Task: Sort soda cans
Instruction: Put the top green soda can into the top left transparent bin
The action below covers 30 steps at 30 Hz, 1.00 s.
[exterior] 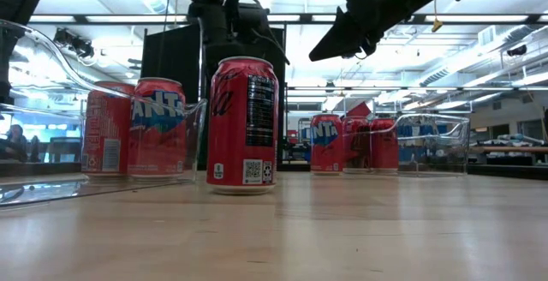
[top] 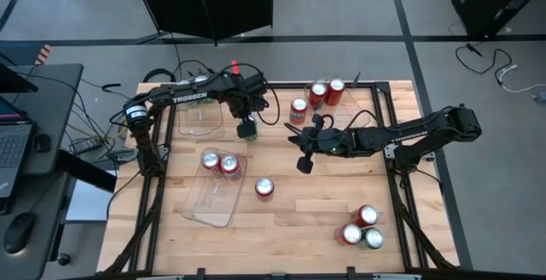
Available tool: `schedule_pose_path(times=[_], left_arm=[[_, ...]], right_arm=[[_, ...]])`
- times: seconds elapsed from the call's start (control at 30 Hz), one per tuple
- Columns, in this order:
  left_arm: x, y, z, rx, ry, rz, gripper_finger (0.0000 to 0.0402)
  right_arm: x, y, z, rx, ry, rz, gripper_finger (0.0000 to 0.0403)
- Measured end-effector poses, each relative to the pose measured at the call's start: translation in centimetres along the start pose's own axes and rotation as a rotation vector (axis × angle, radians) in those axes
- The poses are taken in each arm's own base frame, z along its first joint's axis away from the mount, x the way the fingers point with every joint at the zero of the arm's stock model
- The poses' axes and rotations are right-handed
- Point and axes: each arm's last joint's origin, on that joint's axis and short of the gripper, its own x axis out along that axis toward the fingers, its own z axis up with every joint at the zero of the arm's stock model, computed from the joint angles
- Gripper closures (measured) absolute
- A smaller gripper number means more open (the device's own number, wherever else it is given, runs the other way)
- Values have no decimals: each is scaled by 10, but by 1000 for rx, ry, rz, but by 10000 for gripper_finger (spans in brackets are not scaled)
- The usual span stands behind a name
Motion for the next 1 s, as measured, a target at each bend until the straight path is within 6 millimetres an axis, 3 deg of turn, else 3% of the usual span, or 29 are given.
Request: schedule_pose_path(times=[1.0], left_arm=[[1,-3,-5,-19,36,-73,88]], right_arm=[[0,1,0,-2,1,3,383]])
